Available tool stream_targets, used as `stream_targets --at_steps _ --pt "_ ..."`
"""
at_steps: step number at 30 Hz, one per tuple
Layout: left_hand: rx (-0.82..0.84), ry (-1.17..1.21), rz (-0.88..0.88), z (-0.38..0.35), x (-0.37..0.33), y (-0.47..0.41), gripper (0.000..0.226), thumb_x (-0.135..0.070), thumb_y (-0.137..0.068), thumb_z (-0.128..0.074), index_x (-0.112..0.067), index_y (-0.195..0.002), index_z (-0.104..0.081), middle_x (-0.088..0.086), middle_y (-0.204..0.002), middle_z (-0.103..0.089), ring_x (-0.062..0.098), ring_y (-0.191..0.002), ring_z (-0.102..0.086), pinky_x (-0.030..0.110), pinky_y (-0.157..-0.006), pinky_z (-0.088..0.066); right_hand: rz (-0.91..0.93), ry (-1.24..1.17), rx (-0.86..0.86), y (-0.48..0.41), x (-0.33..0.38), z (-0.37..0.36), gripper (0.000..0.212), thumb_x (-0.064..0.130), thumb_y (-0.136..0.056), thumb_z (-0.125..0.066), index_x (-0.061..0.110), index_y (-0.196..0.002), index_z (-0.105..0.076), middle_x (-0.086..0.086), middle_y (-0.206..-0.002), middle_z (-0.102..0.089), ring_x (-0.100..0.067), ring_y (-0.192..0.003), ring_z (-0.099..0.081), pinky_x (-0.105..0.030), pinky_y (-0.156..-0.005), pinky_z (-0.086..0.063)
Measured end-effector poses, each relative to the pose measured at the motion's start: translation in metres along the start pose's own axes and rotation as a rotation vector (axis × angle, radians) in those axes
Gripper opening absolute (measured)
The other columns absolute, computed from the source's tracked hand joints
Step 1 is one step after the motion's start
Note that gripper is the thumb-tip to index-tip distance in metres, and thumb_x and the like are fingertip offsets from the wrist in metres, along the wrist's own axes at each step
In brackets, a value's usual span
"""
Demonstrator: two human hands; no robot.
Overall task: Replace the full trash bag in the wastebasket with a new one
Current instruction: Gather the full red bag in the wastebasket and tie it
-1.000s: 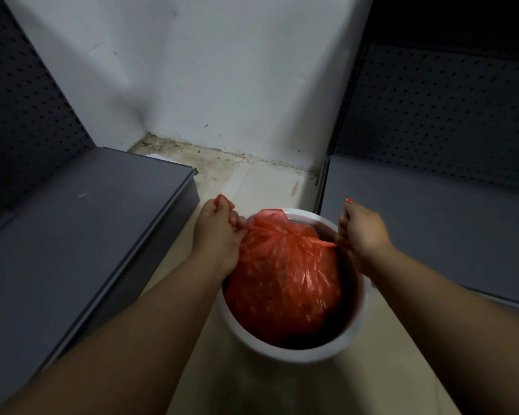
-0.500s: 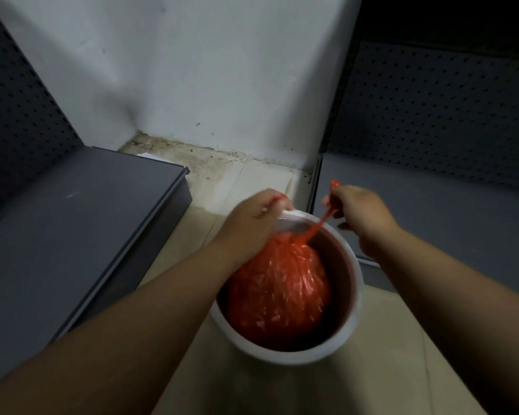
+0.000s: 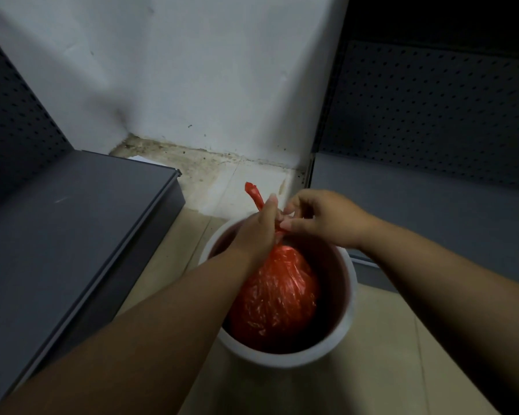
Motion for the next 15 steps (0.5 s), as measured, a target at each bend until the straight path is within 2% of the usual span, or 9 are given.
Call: stream_targets --at_steps 3,6,8,10,12,14,15 --pt "0.013 -0.052 -0.023 -0.001 0.0 -0.001 0.064 -0.048 -0.098 -0.009 -0.025 -0.055 -0.05 -0.004 -0.062 -0.052 0.012 -0.067 -0.051 0.03 -0.066 -0.034 0.028 0.054 -0.031 -0.004 0.0 -0.006 0.017 0.03 -0.081 -0.071 0.018 -0.083 -0.059 0.005 -0.078 -0.056 -0.012 -0.075 -0.051 -0.015 -0.059 -0.035" --pt "0.034 -0.111 -0.025 0.002 0.003 -0.002 0.064 -0.049 -0.098 -0.01 -0.016 -0.059 -0.05 -0.003 -0.06 -0.052 0.01 -0.063 -0.049 0.029 -0.064 -0.033 0.003 -0.067 -0.038 -0.008 -0.003 -0.004 0.02 0.025 -0.085 -0.067 0.016 -0.07 -0.057 0.007 -0.063 -0.053 -0.009 -0.061 -0.049 -0.015 -0.056 -0.036" --pt "0.057 -0.163 -0.053 0.006 0.009 -0.001 0.054 -0.042 -0.1 -0.019 -0.015 -0.069 -0.055 0.0 -0.064 -0.054 0.012 -0.066 -0.052 0.028 -0.067 -0.035 -0.095 -0.334 -0.07 -0.009 -0.011 0.0 0.026 0.021 -0.089 -0.063 0.014 -0.064 -0.056 0.002 -0.058 -0.052 -0.01 -0.053 -0.045 -0.022 -0.056 -0.039" --pt "0.081 -0.192 -0.113 0.008 0.016 -0.001 0.038 -0.027 -0.1 -0.03 -0.021 -0.071 -0.053 -0.002 -0.068 -0.055 0.01 -0.069 -0.052 0.023 -0.071 -0.037 -0.205 -0.679 -0.113 -0.008 -0.02 -0.001 0.032 0.017 -0.093 -0.056 0.011 -0.062 -0.052 -0.003 -0.055 -0.049 -0.013 -0.049 -0.04 -0.023 -0.051 -0.035" --pt "0.069 -0.305 -0.141 0.009 0.02 -0.003 0.035 -0.02 -0.099 -0.035 -0.031 -0.068 -0.046 -0.01 -0.068 -0.052 0.005 -0.068 -0.05 0.015 -0.064 -0.036 -0.33 -1.036 -0.157 -0.008 -0.025 -0.011 0.034 0.016 -0.097 -0.049 0.008 -0.064 -0.051 -0.003 -0.05 -0.049 -0.011 -0.044 -0.041 -0.02 -0.045 -0.037" --pt "0.031 -0.397 -0.175 0.012 0.025 -0.006 0.036 -0.02 -0.098 -0.036 -0.033 -0.066 -0.045 -0.013 -0.069 -0.052 0.006 -0.068 -0.051 0.021 -0.068 -0.037 -0.454 -1.311 -0.166 -0.008 -0.026 -0.024 0.033 0.013 -0.099 -0.042 0.007 -0.069 -0.054 -0.001 -0.047 -0.052 -0.007 -0.04 -0.045 -0.015 -0.041 -0.042" --pt "0.007 -0.394 -0.173 0.015 0.027 -0.006 0.034 -0.02 -0.098 -0.037 -0.033 -0.068 -0.05 -0.012 -0.07 -0.055 0.007 -0.069 -0.052 0.025 -0.071 -0.038 -0.478 -1.305 -0.137 -0.006 -0.024 -0.031 0.03 0.009 -0.098 -0.04 0.005 -0.073 -0.057 -0.002 -0.051 -0.053 -0.008 -0.043 -0.045 -0.014 -0.042 -0.042"
Point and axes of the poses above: each hand's wrist, its own y-axis away from the middle knuckle, its own z-axis out of the back of the hand, x = y × z, the point moved 2 cm from there along -y, towards the middle knuckle
